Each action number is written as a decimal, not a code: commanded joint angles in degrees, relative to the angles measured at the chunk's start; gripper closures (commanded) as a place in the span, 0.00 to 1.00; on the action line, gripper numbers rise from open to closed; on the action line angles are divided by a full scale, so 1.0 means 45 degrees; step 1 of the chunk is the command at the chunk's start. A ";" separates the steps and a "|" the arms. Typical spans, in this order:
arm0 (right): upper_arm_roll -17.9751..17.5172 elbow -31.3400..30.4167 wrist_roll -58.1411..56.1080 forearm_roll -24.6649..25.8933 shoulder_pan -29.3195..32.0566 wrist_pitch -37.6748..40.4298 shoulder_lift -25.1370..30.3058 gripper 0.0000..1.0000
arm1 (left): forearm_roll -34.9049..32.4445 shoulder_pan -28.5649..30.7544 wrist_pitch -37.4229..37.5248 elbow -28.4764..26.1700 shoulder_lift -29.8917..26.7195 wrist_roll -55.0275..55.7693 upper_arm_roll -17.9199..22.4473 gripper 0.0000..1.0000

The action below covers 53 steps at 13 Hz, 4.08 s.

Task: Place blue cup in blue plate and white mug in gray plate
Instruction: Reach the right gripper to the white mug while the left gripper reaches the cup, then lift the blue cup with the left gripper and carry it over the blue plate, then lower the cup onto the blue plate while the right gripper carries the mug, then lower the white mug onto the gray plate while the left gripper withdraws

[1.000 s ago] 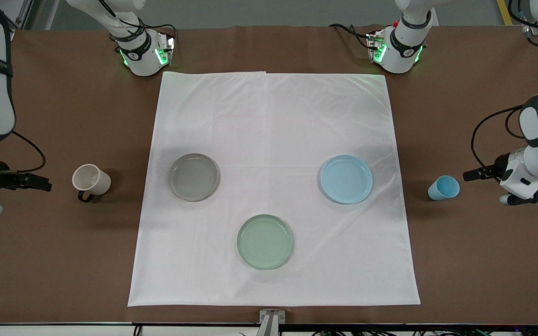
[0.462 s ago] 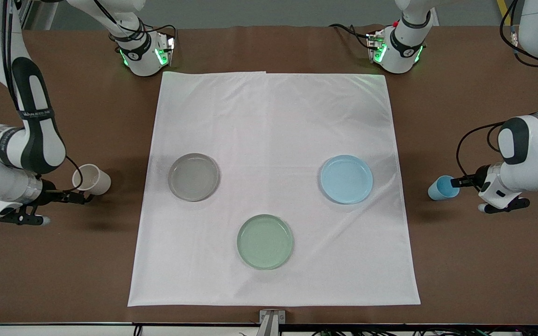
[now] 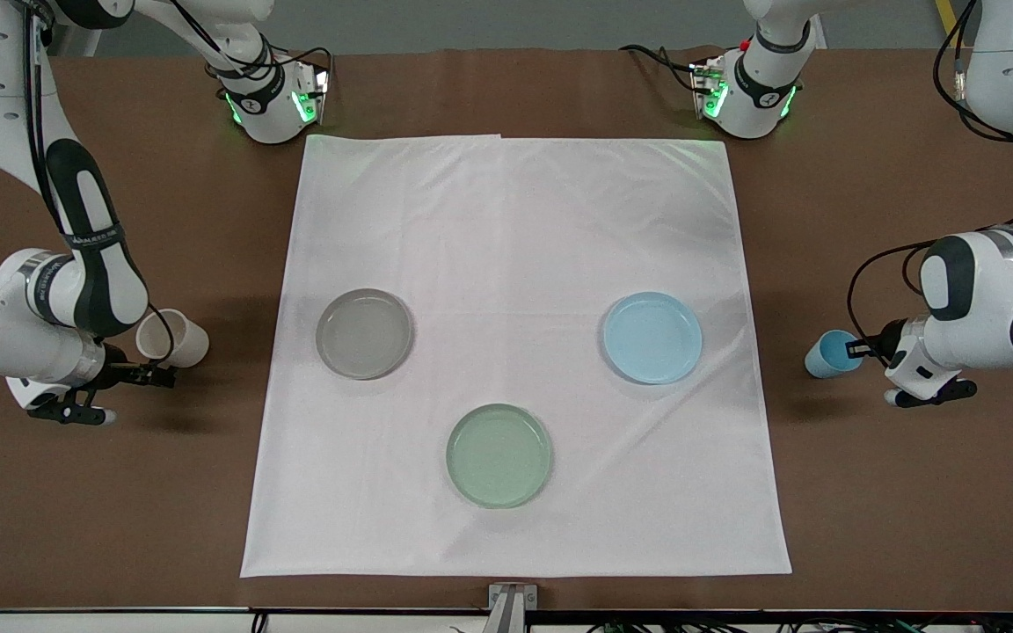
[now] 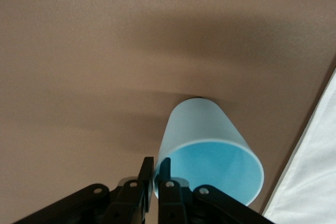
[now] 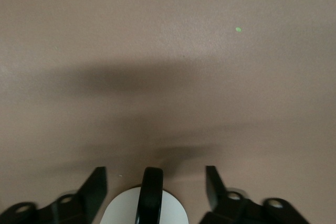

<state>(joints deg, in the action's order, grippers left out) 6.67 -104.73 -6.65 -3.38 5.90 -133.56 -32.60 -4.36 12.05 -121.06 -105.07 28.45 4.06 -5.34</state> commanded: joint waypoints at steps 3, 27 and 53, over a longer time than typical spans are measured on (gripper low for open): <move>-0.0174 -0.0359 0.0111 -0.0148 0.0250 0.0303 0.0212 0.49 | -0.0067 0.0017 0.0942 -0.0070 -0.1494 0.0075 -0.1095 1.00; -0.0233 0.0852 0.2177 0.0086 -0.5388 0.3977 0.2146 0.96 | -0.0669 -0.1274 0.1585 0.2055 -0.1611 0.7207 -0.4242 0.00; -0.0252 0.0871 0.4427 -0.0519 -0.7484 0.0870 -0.0550 0.64 | 0.0145 -0.0929 0.8458 0.5107 -0.5967 0.1115 -0.1424 0.00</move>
<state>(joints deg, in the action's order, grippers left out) 5.55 -101.02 12.73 -4.65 -27.37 -129.52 -34.01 -5.93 14.20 -86.37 -81.22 4.50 12.83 -19.69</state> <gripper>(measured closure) 0.802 0.000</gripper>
